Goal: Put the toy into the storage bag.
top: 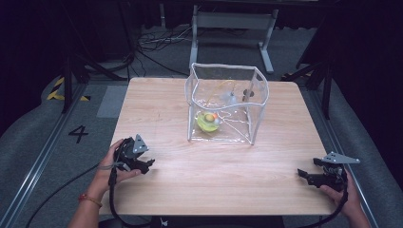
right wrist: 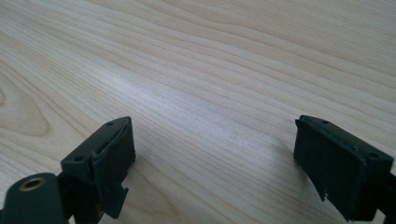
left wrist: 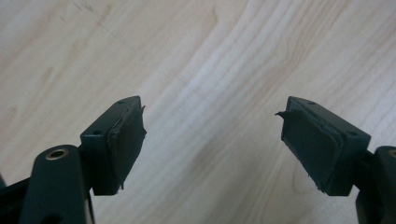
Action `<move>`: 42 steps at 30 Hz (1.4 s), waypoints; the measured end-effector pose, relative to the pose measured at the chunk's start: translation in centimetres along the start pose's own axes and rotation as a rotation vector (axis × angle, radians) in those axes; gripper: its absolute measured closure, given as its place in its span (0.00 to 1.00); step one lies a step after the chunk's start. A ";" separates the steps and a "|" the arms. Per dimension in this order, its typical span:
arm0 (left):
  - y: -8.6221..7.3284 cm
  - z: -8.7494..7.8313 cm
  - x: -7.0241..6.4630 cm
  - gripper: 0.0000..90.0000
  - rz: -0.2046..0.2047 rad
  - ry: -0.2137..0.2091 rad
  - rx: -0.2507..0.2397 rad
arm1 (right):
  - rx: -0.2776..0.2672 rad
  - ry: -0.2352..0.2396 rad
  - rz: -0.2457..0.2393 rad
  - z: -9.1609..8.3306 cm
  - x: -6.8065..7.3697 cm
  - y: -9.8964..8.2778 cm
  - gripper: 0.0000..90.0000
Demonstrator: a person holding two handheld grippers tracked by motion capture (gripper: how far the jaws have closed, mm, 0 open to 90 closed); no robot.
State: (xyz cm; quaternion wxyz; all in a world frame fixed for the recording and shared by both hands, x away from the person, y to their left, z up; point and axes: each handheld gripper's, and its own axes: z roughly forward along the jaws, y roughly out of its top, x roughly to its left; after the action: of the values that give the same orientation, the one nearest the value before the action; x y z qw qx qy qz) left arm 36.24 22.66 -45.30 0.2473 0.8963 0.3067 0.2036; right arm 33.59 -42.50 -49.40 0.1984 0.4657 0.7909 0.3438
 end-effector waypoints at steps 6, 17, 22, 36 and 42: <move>-2.5 0.1 -0.5 0.24 -0.057 -0.025 -0.058 | -0.001 0.002 -0.002 0.0 0.0 0.0 0.15; -5.7 0.2 -0.3 0.22 -0.247 -0.091 -0.129 | -0.003 0.003 -0.001 0.0 0.0 0.0 0.16; -5.6 0.2 -0.4 0.18 -0.273 -0.072 -0.116 | -0.002 0.006 -0.003 -0.1 0.1 0.0 0.17; -5.6 0.3 -0.5 0.17 -0.284 -0.060 -0.116 | -0.004 0.004 0.000 -0.1 0.1 -0.1 0.17; -5.6 0.3 -0.5 0.17 -0.290 -0.064 -0.114 | -0.005 0.005 -0.001 -0.1 0.1 -0.1 0.17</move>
State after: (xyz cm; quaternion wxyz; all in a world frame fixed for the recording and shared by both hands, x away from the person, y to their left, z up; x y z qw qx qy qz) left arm 33.51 26.10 -48.78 0.3344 0.8331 0.4128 0.1542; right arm 33.45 -42.48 -49.38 0.1978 0.4642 0.7907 0.3467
